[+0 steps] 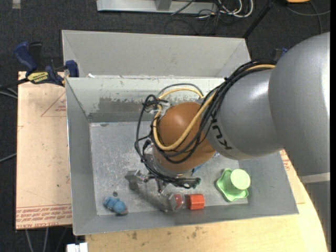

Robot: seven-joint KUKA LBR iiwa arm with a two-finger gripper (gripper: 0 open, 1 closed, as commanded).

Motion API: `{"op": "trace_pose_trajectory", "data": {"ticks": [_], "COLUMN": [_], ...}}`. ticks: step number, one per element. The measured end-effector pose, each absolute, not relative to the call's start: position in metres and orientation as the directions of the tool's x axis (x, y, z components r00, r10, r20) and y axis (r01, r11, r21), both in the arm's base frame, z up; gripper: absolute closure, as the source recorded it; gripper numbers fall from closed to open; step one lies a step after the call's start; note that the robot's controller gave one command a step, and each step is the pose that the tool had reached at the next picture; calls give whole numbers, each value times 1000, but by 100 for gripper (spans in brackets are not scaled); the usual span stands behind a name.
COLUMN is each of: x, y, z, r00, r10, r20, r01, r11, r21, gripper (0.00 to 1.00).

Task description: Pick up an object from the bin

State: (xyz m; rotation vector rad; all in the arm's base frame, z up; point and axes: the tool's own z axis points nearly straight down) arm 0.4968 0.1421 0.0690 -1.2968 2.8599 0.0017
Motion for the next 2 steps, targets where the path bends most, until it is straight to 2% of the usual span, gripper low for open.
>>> {"op": "trace_pose_trajectory", "data": {"ticks": [1, 2], "x": [487, 487], "y": [55, 53], "z": [101, 100], "r00": [-648, -685], "r10": [-762, -729], "r20": [2, -1], "r01": [-762, -729], "r11": [648, 685], "r21": [-2, 2], "gripper": [0, 0]}}
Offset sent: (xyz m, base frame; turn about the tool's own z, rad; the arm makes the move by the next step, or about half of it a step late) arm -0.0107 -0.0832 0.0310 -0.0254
